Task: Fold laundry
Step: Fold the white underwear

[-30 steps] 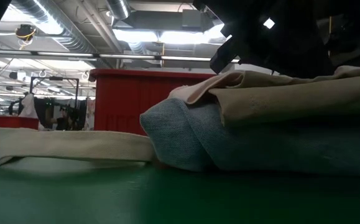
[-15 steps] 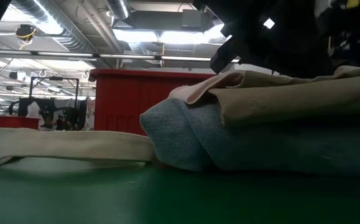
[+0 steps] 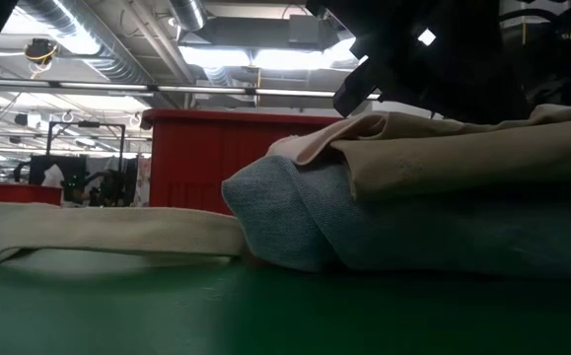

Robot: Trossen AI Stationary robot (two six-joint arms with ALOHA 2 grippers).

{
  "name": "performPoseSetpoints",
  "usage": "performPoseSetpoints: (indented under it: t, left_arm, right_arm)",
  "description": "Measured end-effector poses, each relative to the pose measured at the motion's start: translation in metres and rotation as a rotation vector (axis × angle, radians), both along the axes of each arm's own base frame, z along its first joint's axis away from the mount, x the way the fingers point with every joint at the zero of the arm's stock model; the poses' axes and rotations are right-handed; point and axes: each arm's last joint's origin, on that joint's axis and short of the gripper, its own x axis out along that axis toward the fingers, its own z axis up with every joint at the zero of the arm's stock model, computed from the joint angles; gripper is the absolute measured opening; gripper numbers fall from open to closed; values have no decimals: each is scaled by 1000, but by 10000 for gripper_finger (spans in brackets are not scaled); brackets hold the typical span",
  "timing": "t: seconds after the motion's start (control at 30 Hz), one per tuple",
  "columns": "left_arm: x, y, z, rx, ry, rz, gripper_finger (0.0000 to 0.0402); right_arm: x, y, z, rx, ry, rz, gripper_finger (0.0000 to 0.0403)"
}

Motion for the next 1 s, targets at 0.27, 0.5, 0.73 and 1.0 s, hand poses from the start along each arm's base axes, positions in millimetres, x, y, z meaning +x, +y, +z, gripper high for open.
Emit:
performPoseSetpoints:
  t: [0.27,0.5,0.73,1.0]
  left_arm:
    - [0,0,0,0,0,0,55]
    - [0,0,0,3,0,-1,55]
    - [0,0,0,47,2,-32,55]
    - [0,0,1,82,5,-63,55]
  right_arm:
    - [2,1,0,9,-20,0,155]
    - [2,1,0,17,-16,1,33]
    - [1,4,3,130,28,10,18]
    - [7,10,26,264,5,27,6]
